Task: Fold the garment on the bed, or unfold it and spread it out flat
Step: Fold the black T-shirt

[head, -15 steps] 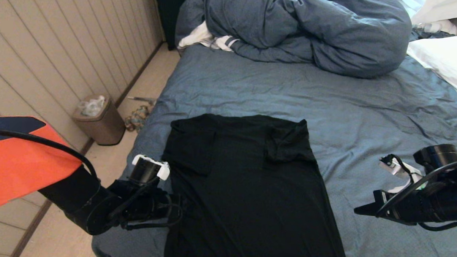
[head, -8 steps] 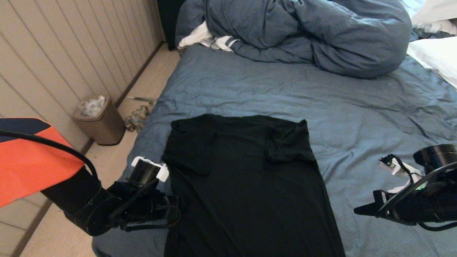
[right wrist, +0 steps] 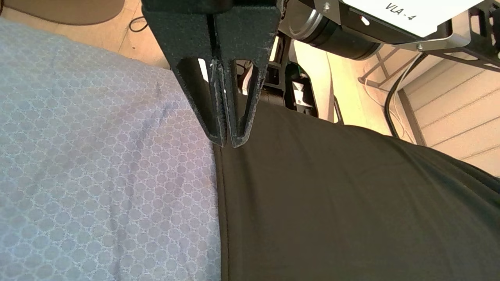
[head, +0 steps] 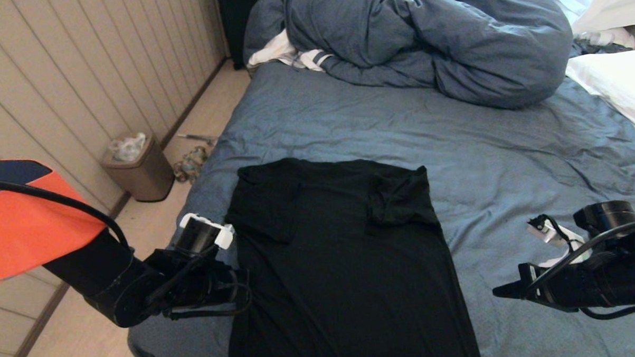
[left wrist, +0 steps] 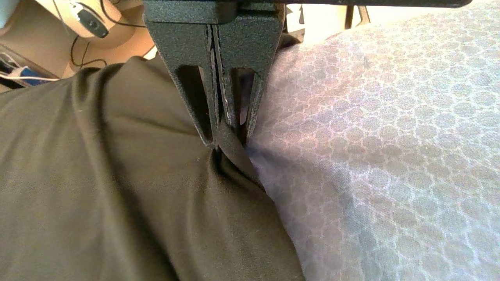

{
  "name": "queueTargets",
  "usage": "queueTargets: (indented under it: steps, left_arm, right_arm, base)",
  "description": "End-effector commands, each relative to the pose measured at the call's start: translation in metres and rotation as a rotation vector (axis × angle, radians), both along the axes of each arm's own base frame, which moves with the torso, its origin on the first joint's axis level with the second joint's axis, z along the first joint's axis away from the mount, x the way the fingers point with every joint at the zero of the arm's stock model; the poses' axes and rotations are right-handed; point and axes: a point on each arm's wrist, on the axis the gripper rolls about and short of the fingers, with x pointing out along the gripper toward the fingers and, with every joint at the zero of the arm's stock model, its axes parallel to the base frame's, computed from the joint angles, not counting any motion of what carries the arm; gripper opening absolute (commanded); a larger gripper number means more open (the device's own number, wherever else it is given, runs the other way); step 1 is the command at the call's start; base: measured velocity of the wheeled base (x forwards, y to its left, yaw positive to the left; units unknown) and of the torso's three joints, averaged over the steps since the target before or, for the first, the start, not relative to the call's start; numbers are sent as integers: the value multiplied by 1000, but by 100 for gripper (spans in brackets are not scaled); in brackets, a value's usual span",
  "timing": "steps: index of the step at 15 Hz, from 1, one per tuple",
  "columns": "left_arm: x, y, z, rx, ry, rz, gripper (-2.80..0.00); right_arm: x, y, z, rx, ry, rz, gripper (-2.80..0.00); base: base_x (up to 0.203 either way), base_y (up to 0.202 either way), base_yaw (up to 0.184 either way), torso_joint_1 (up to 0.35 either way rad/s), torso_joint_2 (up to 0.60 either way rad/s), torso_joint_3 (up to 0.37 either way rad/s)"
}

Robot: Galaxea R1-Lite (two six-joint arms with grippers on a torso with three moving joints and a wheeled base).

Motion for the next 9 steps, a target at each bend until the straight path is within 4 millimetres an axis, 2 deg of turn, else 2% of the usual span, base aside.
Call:
queueTargets:
  steps: [1,4,7,8,9]
  left_arm:
    - [-1,1,7,-14,-22,5,-280]
    - [-1,2,8,-15,-24,9,-280]
    - [0,2,9,-16,-30,13,-280]
    - [0,2,9,-16,-30,13,-280]
    - [0,2,10,-17,-31,13,-280]
  right_arm:
    - [-3,0,1,-1,-3,0,-280]
    - [-8,1,1,-15,-3,18,-280]
    - [-1,1,-18,-12,61,33,-280]
    - [-1,1,-24,-16,74,50,0]
    - [-1,2,-25,-20,68,62,0]
  base:
    - [0,0,0,0,0,0]
    - [0,0,0,0,0,0]
    - [0,0,0,0,0,0]
    - [0,0,0,0,0,0]
    - [0,0,0,0,0,0]
